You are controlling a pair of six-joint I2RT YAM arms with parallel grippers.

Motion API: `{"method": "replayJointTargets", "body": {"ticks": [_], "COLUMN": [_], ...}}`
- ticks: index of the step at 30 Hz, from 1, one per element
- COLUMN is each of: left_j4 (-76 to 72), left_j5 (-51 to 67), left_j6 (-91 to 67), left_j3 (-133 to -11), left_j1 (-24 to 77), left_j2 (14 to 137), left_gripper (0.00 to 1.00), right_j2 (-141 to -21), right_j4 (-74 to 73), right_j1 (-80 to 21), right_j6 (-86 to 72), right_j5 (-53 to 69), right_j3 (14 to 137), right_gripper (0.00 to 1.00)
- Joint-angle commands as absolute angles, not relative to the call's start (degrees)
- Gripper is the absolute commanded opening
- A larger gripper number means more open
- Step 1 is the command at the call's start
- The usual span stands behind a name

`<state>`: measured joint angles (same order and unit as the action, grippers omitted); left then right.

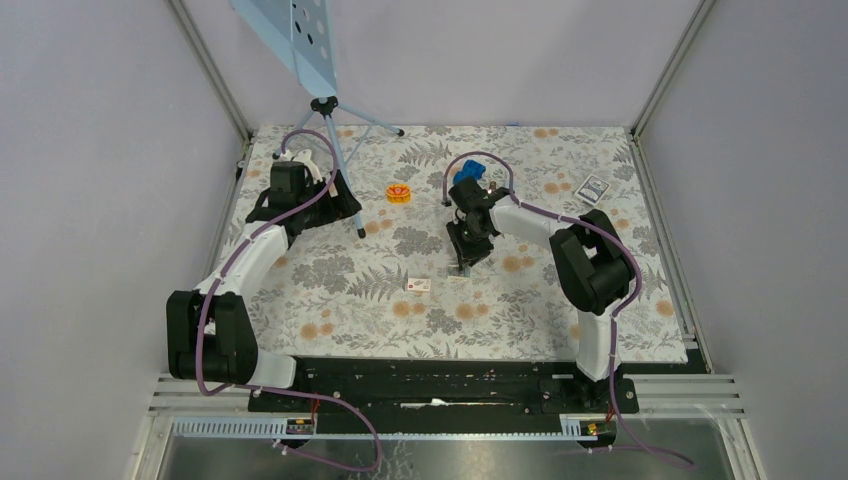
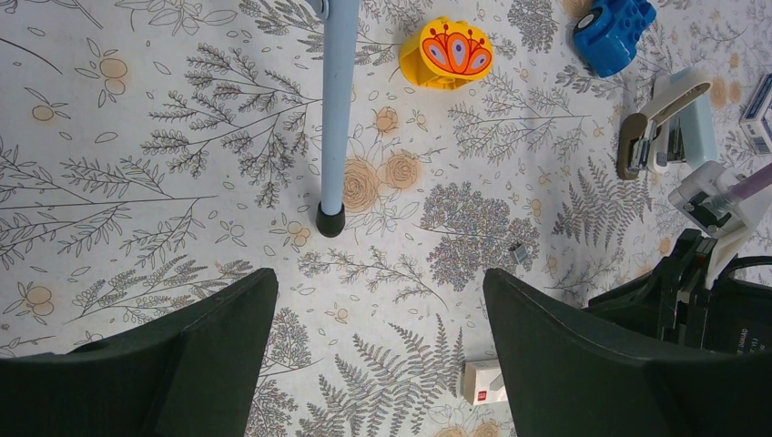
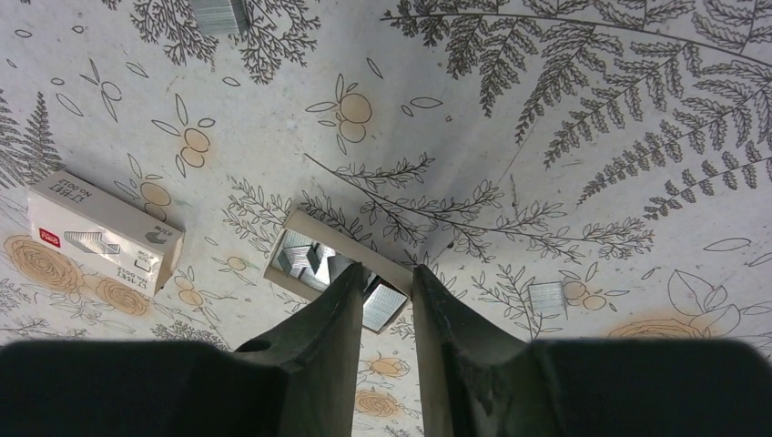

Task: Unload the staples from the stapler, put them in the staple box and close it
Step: Adjust the staple in the staple box.

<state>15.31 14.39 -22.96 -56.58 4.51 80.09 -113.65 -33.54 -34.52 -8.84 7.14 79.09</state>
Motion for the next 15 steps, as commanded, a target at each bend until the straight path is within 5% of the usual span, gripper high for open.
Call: {"method": "replayJointTargets", "body": {"ticks": [1,8,15], "left_j4": [12.6,12.6,12.5], "left_j5": [15.1,15.1,15.2], "left_j6": [-23.3,-23.3,-23.3], "left_j3": [-56.4,-56.4,-56.4], "left_j1": [4.5,4.4,4.5], "left_j2": [79.0,79.1,79.0], "left_gripper": [0.88,0.88,0.88], "right_j2": [-113.4,-113.3,-112.6], "right_j4": [-34.1,-34.1,-33.7], "right_j1": [-35.2,-35.2,-35.2], "right_j6": [-8.6,-8.5,-8.6], "right_j5": [7.6,7.4,7.2], "right_j3": [79.2,79.4,79.2], "right_gripper": [0.31,0.25,0.36]}}
